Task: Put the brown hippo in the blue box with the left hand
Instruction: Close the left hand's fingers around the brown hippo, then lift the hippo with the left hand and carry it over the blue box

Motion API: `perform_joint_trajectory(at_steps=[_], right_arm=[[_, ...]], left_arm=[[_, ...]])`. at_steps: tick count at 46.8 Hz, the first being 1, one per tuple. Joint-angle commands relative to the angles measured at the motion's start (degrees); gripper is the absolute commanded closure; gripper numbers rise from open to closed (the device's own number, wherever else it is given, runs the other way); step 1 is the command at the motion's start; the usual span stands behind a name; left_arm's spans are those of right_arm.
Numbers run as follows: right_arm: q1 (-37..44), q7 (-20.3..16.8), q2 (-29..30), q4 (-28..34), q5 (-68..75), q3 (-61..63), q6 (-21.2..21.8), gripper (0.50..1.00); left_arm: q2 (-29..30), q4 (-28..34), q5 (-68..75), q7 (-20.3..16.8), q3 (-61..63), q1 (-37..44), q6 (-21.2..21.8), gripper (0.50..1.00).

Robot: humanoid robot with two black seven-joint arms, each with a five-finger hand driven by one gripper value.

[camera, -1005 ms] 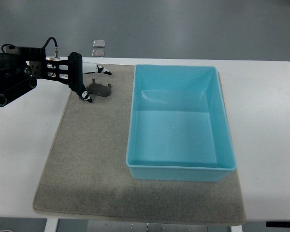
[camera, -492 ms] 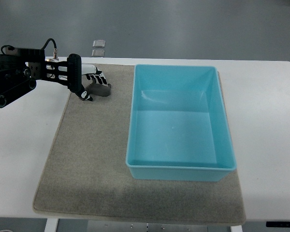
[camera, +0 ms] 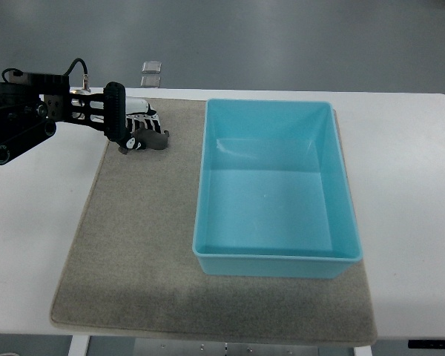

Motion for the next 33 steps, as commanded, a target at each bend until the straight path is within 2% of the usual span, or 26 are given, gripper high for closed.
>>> perform_joint_trajectory(at_steps=[1,18,33], right_arm=[[0.0,0.0,0.0,0.0,-0.1,0.0,0.0,0.564],[0.0,0.0,0.0,-0.1,-0.1,0.0,0.0,0.564],[0.0,0.0,0.0,-0.1,-0.1,0.0,0.0,0.564]], left_arm=[[0.0,0.0,0.0,0.0,0.0,-0.1,0.1,1.0],[0.0,-0.2,-0.5,0.0,-1.0,-2.2,0.3,1.0],[-1.2,-2.5,-0.2,0.0,-9.2,-3.6,0.2,1.0]])
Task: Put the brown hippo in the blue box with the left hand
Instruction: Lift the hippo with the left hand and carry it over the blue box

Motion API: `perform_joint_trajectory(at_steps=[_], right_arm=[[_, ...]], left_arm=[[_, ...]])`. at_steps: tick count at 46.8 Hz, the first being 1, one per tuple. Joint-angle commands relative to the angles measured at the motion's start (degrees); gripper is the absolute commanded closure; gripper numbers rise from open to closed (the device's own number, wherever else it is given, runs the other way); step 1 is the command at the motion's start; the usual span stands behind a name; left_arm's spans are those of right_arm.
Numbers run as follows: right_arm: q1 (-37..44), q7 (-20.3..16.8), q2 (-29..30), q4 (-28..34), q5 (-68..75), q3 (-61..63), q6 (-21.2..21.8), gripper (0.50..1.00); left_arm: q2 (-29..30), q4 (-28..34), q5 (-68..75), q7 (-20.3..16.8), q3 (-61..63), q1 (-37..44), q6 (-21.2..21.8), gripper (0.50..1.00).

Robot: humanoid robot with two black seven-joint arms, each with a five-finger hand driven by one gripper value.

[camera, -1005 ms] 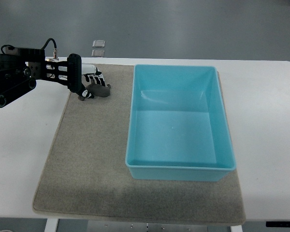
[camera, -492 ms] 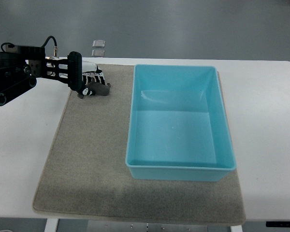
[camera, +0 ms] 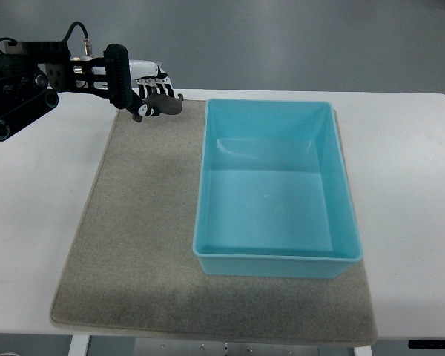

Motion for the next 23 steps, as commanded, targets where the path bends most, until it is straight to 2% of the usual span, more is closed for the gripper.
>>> perform_joint_trajectory(at_steps=[1,17,23], right_arm=[[0.0,0.0,0.0,0.0,-0.1,0.0,0.0,0.564],[0.0,0.0,0.0,-0.1,0.0,0.0,0.0,0.564],[0.0,0.0,0.0,-0.1,-0.1,0.0,0.0,0.564]], left_arm=[[-0.6,-1.4,-0.1,0.1,-1.0,-0.4,0.0,1.0],[-0.9,-7.4,0.3,0.3,-5.9,-1.2,0.1,1.0],[-0.8,-9.8,0.4,0.3,-6.1,-1.1,1.6,1.0]])
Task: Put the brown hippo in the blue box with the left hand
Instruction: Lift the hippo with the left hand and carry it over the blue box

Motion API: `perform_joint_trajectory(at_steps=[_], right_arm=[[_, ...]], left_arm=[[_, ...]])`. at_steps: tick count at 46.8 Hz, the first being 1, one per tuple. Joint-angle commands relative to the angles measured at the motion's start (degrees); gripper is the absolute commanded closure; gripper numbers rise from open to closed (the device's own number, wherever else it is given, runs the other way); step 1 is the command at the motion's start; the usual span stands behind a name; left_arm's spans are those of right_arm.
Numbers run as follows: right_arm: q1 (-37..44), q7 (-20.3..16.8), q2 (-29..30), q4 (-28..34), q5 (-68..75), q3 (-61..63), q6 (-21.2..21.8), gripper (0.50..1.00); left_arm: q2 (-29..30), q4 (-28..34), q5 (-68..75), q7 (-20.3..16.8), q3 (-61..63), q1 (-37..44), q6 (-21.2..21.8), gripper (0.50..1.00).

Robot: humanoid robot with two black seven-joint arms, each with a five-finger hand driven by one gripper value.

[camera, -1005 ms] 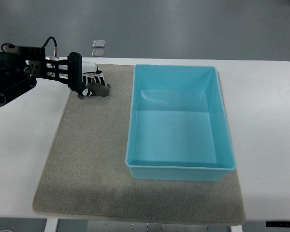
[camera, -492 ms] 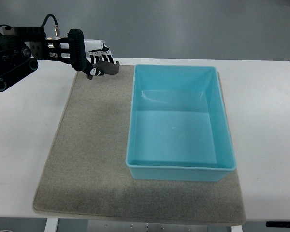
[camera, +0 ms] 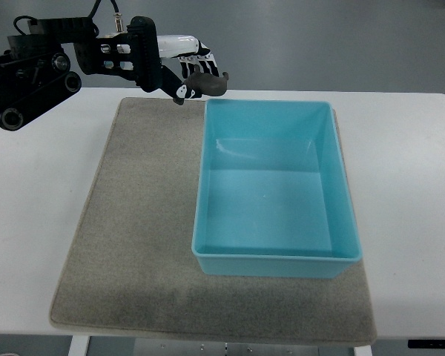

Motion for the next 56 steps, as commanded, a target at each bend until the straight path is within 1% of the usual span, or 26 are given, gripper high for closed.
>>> perform_joint_trajectory(at_steps=[1,10,18,22,46,56], right_arm=[[0.0,0.0,0.0,-0.1,0.0,0.0,0.0,0.564],[0.0,0.0,0.0,0.0,0.0,0.0,0.0,0.564],[0.0,0.0,0.0,0.0,0.0,0.0,0.0,0.564],[0.0,0.0,0.0,-0.1,0.0,0.0,0.0,0.564],[0.0,0.0,0.0,0.0,0.0,0.0,0.0,0.564],[0.0,0.0,0.0,0.0,0.0,0.0,0.0,0.564]], left_arm=[[0.1,-1.6,0.1,0.0,-0.1,0.1,1.0,1.0],[0.1,-4.9,-0.1,0.0,-0.2,0.4,1.3,1.0],[-0.1,-10.2,0.1,-0.1,-0.5,1.0,1.2,1.0],[-1.2,-11.9,0.1,-0.1,-0.6,1.1,1.3,1.0],[-7.8,-12.4,0.2,-0.1,-1.3,3.2,1.0,0.997],[-9.2,-12.8,0.2,-0.2,-1.3,4.1,1.0,0.99]])
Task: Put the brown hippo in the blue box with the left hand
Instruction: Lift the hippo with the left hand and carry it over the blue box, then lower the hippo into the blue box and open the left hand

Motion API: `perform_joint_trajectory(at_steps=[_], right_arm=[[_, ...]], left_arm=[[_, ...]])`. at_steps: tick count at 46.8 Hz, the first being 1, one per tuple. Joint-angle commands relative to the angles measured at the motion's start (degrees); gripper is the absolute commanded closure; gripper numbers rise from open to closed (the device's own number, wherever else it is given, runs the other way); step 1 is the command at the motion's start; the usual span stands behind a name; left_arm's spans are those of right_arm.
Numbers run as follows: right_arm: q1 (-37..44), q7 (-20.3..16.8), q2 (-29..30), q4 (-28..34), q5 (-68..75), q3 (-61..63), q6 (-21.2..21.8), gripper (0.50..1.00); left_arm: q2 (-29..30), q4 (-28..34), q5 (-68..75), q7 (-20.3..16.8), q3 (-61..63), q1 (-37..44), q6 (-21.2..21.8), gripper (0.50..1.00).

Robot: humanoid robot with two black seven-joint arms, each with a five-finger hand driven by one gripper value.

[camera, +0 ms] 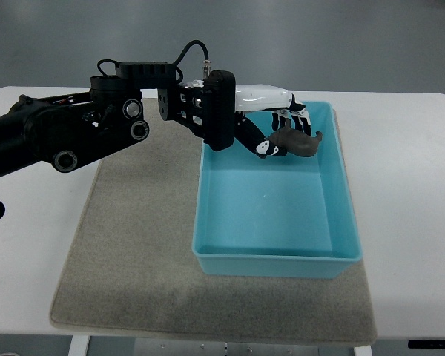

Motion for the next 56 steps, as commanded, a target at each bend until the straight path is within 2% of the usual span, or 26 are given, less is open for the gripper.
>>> perform_joint_trajectory(at_steps=[1,4,14,16,18,19,20,42,56], right_arm=[[0.0,0.0,0.0,0.0,0.0,0.0,0.0,0.564],[0.0,0.0,0.0,-0.1,0.0,0.0,0.0,0.564],[0.0,0.0,0.0,0.0,0.0,0.0,0.0,0.564],[0.0,0.0,0.0,0.0,0.0,0.0,0.0,0.564],[0.0,0.0,0.0,-0.1,0.0,0.0,0.0,0.564],[-0.1,0.0,0.0,-0.1,0.0,0.0,0.0,0.564],[0.0,0.0,0.0,0.0,0.0,0.0,0.0,0.564],[0.0,0.0,0.0,-0.1,-0.1,0.0,0.0,0.564],[0.0,0.0,0.0,0.0,0.0,0.0,0.0,0.564]], left_arm=[[-0.5,-0.2,0.0,0.0,0.0,0.6,0.0,0.988],[-0.6,-0.4,0.0,0.0,0.0,0.7,-0.2,0.977],[-0.8,-1.4,0.0,-0.2,-0.1,1.2,-0.4,0.832],[-0.9,-1.4,0.0,-0.4,-0.2,1.3,-0.4,0.736],[-0.9,-1.4,-0.1,-0.7,-0.6,1.4,-0.4,0.599],[-0.9,-1.4,-0.2,-0.8,-0.7,1.4,-0.3,0.553],[-0.9,-1.5,-0.2,-0.9,-0.8,1.4,-0.3,0.54],[-1.2,-1.4,-0.5,-1.0,-0.9,2.2,-0.3,0.512],[-0.6,0.7,-3.0,-1.2,-4.2,3.4,0.4,0.512]])
